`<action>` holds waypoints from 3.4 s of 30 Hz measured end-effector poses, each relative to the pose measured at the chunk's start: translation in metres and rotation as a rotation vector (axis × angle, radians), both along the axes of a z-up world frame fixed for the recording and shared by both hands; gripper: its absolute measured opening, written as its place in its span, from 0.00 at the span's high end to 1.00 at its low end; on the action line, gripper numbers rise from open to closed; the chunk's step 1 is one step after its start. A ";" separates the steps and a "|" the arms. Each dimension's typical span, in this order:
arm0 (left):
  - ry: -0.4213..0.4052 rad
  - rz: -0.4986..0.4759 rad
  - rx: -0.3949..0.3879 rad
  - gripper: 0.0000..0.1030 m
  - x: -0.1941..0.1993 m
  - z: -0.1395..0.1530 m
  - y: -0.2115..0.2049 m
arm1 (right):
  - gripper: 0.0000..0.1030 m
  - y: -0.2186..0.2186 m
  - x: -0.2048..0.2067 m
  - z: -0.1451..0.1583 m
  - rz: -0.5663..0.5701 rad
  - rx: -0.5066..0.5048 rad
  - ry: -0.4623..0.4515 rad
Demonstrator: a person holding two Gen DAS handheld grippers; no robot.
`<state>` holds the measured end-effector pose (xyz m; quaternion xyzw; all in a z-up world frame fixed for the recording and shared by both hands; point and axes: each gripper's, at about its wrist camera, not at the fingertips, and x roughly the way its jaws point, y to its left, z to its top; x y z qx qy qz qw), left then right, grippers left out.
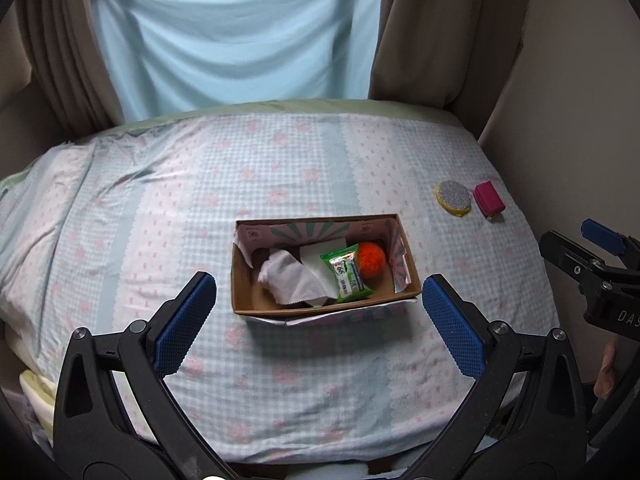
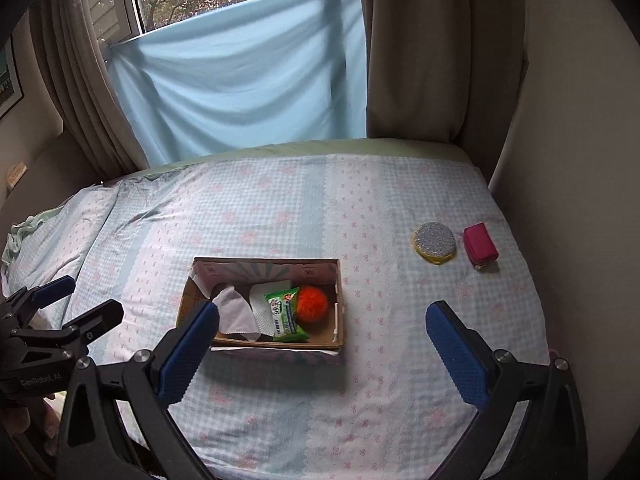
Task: Organize soft objects
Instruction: 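Lift both tools out of the box and move toward the sponge and pouch, then grasp the silver glitter sponge with the left tool while the right tool grasps the pink pouch, then carry the sponge and pink pouch into the box and open both tools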
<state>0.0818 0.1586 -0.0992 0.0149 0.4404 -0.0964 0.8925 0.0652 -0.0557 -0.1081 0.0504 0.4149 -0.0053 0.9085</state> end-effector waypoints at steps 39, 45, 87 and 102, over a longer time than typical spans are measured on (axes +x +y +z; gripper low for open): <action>0.044 -0.177 -0.080 0.00 0.252 -0.275 -0.405 | 0.04 -0.350 0.188 -0.237 -0.083 -0.094 0.013; 0.072 -0.244 -0.064 0.00 0.285 -0.325 -0.430 | 0.04 -0.357 0.214 -0.280 -0.025 -0.125 -0.006; -0.035 -0.372 0.019 0.68 0.265 -0.298 -0.448 | 0.48 -0.344 0.222 -0.294 0.043 -0.091 -0.033; -0.133 -0.295 -0.047 0.68 0.201 -0.120 -0.359 | 0.48 -0.283 0.161 -0.121 -0.017 -0.031 -0.113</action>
